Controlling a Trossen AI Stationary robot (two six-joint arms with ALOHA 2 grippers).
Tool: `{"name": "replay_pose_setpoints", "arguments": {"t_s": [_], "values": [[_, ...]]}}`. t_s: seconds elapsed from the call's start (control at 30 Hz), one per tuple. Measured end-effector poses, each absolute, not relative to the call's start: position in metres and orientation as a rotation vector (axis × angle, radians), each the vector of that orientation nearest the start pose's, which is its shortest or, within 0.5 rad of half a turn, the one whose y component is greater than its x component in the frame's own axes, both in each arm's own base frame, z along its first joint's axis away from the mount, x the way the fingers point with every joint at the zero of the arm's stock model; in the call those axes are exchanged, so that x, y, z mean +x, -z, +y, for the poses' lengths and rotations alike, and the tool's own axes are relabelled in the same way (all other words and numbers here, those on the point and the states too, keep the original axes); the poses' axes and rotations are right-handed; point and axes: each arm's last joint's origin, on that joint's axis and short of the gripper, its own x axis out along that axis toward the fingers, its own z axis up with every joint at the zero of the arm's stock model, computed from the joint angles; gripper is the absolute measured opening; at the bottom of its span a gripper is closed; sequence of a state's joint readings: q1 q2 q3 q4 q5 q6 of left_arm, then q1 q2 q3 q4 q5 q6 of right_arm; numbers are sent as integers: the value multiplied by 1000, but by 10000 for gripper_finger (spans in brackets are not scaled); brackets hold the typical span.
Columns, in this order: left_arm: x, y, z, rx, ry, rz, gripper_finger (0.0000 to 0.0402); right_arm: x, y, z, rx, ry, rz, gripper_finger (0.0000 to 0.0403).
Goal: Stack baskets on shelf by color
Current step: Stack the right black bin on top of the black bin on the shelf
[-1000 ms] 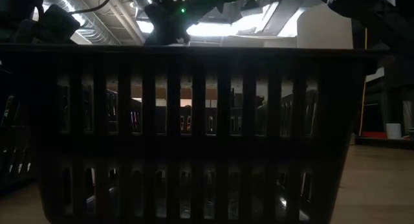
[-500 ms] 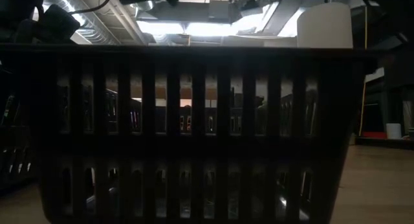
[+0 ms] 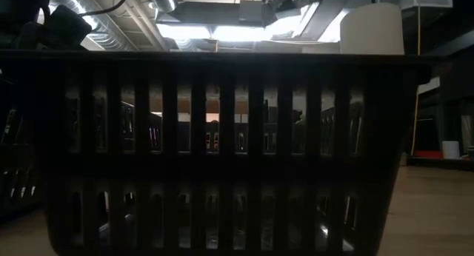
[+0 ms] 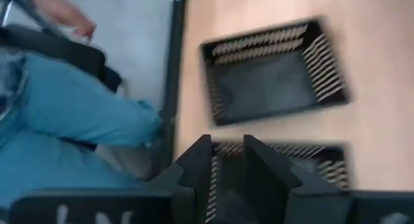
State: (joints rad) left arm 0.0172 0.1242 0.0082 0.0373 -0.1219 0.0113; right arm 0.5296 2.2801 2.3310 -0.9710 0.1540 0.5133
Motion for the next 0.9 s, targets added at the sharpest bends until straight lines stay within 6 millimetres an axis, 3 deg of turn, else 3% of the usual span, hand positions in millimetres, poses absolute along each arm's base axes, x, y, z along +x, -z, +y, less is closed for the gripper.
{"name": "replay_pose_setpoints", "arguments": {"t_s": [0.13, 0.37, 0.57, 0.9], "values": [[104, -160, 5, 15, -138, 79, 5, 416, -288, 271, 240, -97, 964, 87], [104, -160, 5, 15, -138, 79, 5, 419, -243, 292, 295, -101, 1097, 87], [104, -160, 5, 15, -138, 79, 5, 424, -210, 297, 270, -86, 1179, 87], [104, -160, 5, 15, -138, 79, 5, 423, -198, 296, 243, -53, 1234, 87]]}}
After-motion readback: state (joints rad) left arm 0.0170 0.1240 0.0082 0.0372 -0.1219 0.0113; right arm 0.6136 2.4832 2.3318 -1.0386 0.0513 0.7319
